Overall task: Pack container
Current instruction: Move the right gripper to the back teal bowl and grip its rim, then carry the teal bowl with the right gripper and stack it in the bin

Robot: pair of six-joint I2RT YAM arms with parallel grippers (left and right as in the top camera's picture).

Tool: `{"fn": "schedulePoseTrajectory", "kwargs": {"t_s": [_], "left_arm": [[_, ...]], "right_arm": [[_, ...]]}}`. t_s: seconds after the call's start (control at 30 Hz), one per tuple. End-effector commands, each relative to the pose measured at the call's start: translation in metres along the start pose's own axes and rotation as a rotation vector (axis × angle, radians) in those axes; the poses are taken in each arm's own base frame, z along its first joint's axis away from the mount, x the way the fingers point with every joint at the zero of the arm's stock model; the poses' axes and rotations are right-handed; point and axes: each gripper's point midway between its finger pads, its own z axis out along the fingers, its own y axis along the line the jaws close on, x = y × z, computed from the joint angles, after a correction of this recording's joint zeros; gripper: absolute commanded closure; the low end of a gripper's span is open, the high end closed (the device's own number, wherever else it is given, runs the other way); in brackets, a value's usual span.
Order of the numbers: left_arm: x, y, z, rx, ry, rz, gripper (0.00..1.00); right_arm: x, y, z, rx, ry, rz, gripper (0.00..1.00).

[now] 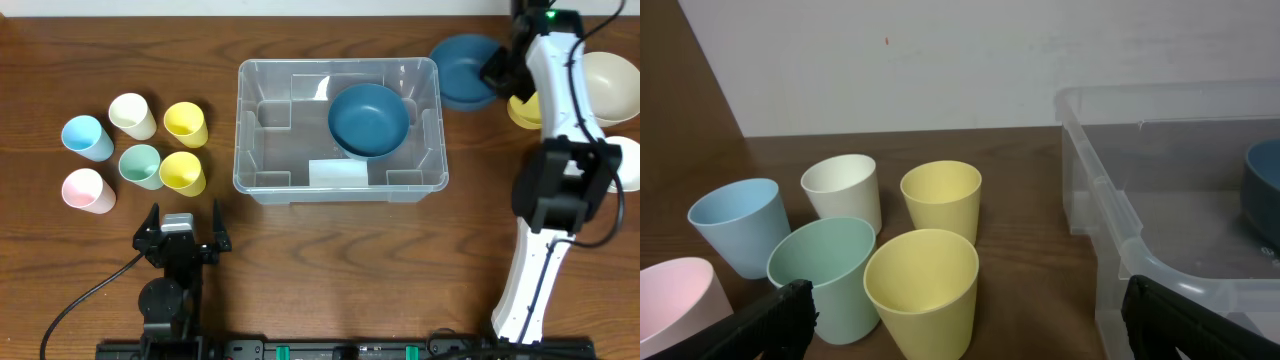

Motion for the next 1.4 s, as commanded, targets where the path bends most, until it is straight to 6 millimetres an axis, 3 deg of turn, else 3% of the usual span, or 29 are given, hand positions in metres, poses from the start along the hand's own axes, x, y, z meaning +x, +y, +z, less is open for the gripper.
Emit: {"fn": "schedulePoseTrajectory", "kwargs": {"t_s": [0.0, 0.2, 0.37, 0.47, 0.6, 0.93, 1.37], "left_arm": [[0.018, 0.004, 0.001, -0.024, 0.052, 0.021, 0.02], [0.018, 0.004, 0.001, -0.024, 0.052, 0.021, 0.02], [0.018, 0.004, 0.001, -0.025, 0.052, 0.021, 0.02], [0.018, 0.004, 0.001, -0.025, 0.052, 0.021, 0.02], [0.018, 0.004, 0.001, -0.024, 0.052, 0.021, 0.02], [0.018, 0.004, 0.001, -0.025, 0.052, 0.021, 0.02], [0.018, 0.004, 0.001, -0.025, 0.052, 0.021, 0.02]], "right_arm": [[-0.027, -0.011, -0.077, -0.073, -0.151, 0.002, 0.99], [-0.034, -0.02, -0.121, -0.108, -0.233, 0.005, 0.99], [-0.033, -0.02, -0.128, -0.126, -0.232, -0.01, 0.99], [-0.021, -0.011, -0.127, -0.161, -0.186, -0.046, 0.99], [-0.001, 0.015, -0.132, -0.246, -0.141, -0.147, 0.99], [0.067, 0.081, -0.143, -0.318, -0.096, -0.412, 0.99], [0.123, 0.11, -0.114, -0.221, -0.031, -0.543, 0.99]]}}
